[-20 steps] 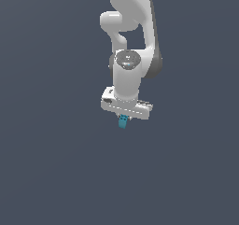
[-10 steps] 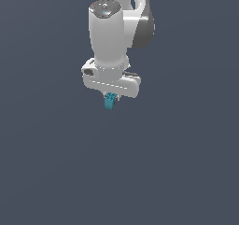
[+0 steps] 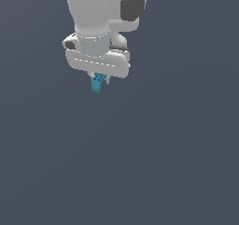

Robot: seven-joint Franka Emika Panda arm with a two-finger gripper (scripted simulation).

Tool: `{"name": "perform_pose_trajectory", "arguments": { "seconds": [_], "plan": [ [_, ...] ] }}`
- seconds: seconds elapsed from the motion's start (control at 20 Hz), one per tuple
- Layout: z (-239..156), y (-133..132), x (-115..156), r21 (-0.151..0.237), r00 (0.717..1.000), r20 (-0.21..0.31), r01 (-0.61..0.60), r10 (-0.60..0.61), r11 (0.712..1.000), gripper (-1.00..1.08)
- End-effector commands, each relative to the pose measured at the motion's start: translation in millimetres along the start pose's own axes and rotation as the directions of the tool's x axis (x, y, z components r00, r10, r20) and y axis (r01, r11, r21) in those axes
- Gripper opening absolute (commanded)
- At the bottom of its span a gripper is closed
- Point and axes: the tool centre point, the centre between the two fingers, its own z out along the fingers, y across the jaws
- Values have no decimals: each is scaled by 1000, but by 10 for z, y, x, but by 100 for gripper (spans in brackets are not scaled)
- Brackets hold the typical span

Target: Pick up the object and move it to a goal position.

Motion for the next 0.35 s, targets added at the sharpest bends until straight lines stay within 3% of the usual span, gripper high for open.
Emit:
{"name": "perform_pose_trajectory", "arguments": {
  "seconds": [0.0,0.3],
  "plan": [
    [-107,59,-8,0,1000,0,1,-1,1000,-100],
    [-188,102,3,-1,1000,0,1,-1,1000,-100]
  ]
}}
